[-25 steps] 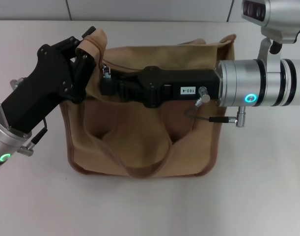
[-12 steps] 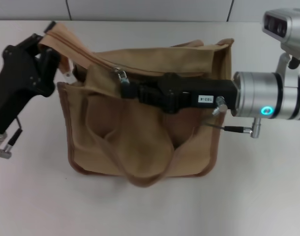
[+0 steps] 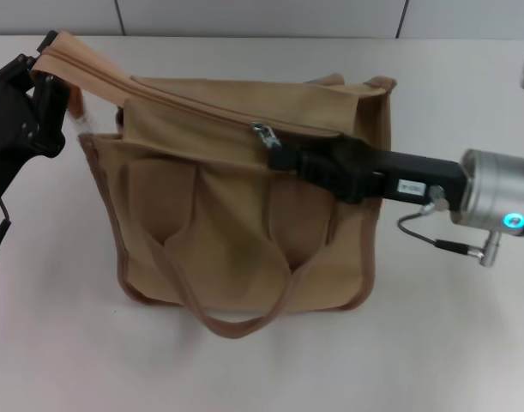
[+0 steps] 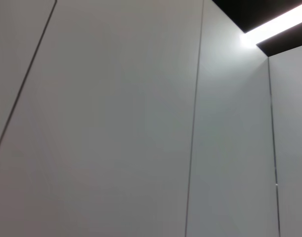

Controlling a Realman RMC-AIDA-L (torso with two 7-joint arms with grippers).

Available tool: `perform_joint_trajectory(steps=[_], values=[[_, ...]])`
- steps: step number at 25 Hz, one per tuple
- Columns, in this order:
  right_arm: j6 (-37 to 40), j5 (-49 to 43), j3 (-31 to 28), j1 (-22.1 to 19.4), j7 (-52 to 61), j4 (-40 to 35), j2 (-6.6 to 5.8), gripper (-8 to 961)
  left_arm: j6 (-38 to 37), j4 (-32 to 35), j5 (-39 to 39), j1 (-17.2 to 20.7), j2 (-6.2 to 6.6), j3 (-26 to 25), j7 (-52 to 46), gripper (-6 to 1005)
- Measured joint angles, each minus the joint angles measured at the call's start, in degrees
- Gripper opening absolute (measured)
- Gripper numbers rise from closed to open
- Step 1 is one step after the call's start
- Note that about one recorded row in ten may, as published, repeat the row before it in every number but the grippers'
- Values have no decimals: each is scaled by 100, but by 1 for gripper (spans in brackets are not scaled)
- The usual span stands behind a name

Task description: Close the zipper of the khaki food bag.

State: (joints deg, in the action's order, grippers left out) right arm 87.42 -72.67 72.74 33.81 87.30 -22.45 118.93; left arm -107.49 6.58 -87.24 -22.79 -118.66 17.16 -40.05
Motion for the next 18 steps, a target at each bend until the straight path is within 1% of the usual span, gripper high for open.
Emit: perform_joint_trajectory(steps=[3,6,10,13,16,18], values=[[32,6,-111,-250,-4,-34,-43,-2,37,2,8,4,1,-38,0,17],[98,-12,-358,-467,-38,-21,-84,-2,45,8,9,4,6,-38,0,17],[422,-19,-830,-763,-224,-11,-128,-2,77,13,10,3,11,-38,0,17],[738,-16,-1221,-932,-460,3,-131,-3,97,11,9,10,8,-36,0,17],[884,9,-1570,-1057,-617,16,-100,-3,178,-28,15,64,-9,-88,5,16],[920,11,-1676,-1096,-720,21,-87,-3,283,-46,17,117,-17,-121,10,16]])
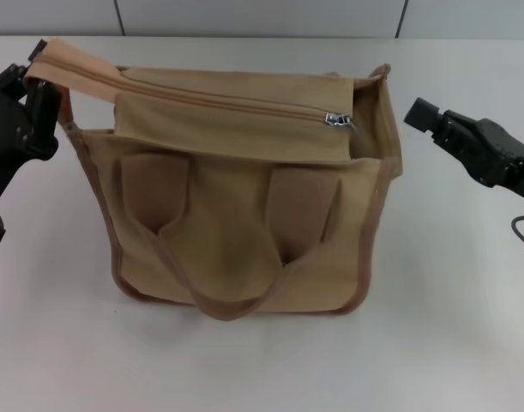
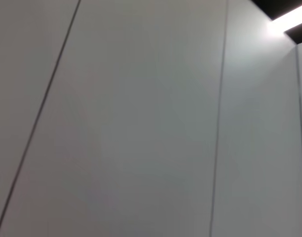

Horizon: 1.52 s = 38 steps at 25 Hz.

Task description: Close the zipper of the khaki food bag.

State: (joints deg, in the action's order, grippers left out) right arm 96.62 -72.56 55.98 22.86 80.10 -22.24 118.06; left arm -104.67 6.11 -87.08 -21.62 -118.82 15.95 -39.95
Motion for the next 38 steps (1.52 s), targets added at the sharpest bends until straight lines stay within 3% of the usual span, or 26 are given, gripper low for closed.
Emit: perform_joint_trajectory(steps=[4,10,19,26,29,34,38], values=[[34,-12,-55,-10,-142,2,11,-4,207,-5,-14,178,7,-2,76,16],[22,-30,-40,78,-293,1,82,97,275,41,-40,486,26,152,220,87],[8,-31,-16,242,-587,73,112,203,447,185,-17,1008,46,126,225,299],[364,-41,38,274,-1403,171,112,251,1107,191,-58,1338,51,-202,613,613],[450,-84,187,253,-1770,173,114,272,840,327,-277,1441,65,119,616,740],[521,-111,658,241,-2310,232,123,325,341,972,-1196,1483,87,1179,601,792],[1011,-113,1149,245,-3051,458,143,427,-249,1246,-1797,1461,201,1398,601,802]])
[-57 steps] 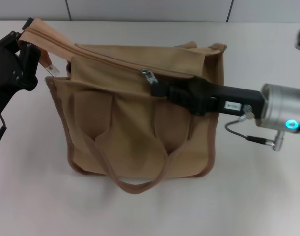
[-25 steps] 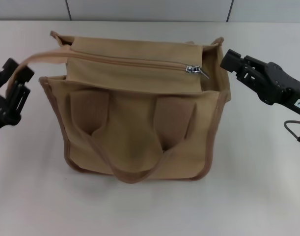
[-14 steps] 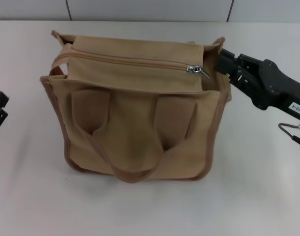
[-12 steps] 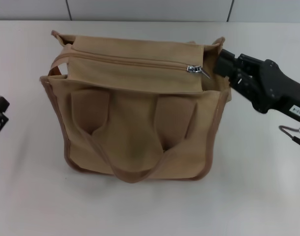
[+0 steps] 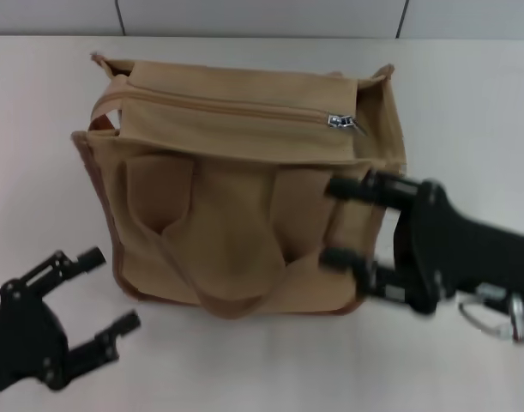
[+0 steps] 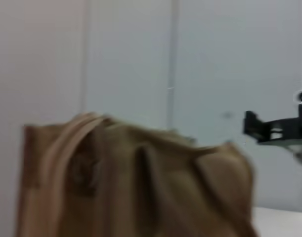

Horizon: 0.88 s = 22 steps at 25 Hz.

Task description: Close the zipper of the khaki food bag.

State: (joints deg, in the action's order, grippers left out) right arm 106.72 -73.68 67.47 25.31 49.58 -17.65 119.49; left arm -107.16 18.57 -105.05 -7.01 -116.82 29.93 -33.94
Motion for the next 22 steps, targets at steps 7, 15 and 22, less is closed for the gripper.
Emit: perform_joint_trajectory(steps=[7,15,22], values=[[-14,0,954,25,-1137,270,26,711,-568,305,-591,-176,73,31,0,802],[-1327,-148,1765,145,-677,257,0,739,-235,557,-1263,-583,-63,152,-432,802],[-1413,-241,1802,182,-620,226,-16,740,-119,707,-1608,-842,-132,304,-657,802]])
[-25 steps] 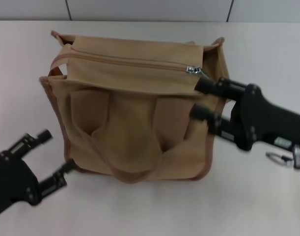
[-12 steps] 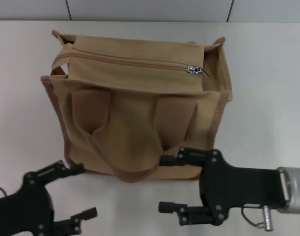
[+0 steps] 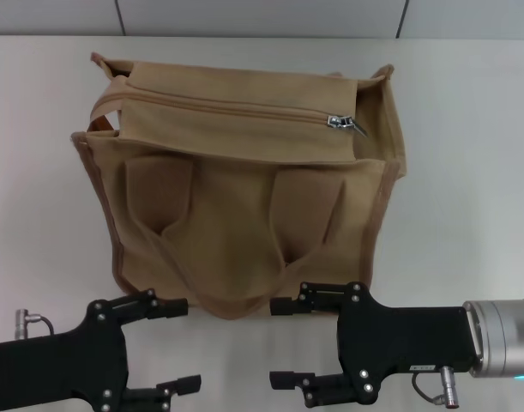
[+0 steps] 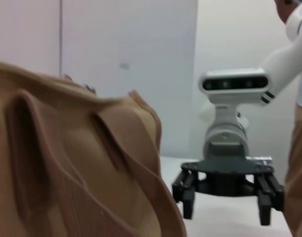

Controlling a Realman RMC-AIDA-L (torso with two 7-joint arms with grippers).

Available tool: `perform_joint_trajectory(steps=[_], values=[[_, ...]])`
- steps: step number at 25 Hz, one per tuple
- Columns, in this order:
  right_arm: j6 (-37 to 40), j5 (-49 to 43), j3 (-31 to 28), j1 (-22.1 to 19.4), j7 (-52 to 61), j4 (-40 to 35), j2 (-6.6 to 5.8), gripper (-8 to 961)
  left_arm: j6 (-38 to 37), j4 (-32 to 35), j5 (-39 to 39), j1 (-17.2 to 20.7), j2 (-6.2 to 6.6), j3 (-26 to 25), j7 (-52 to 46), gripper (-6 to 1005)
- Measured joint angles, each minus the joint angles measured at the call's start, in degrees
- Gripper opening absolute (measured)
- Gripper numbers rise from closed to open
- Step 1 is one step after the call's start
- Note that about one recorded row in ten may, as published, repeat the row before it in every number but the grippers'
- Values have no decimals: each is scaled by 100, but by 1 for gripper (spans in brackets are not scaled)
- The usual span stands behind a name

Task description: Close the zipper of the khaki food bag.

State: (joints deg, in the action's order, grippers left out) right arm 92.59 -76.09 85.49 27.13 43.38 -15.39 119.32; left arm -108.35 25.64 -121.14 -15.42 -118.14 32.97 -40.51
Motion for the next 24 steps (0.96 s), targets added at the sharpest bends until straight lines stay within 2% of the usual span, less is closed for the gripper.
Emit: perform_joint_trajectory(steps=[10,24], values=[[-404,-81,5,11,-35,-8,-6,739,104,19,-149,-66,-33,38,-95,802],[-425,-40,-51,-33,-49,-70,10,739,153,-12,-129,-66,-40,9,-46,802]])
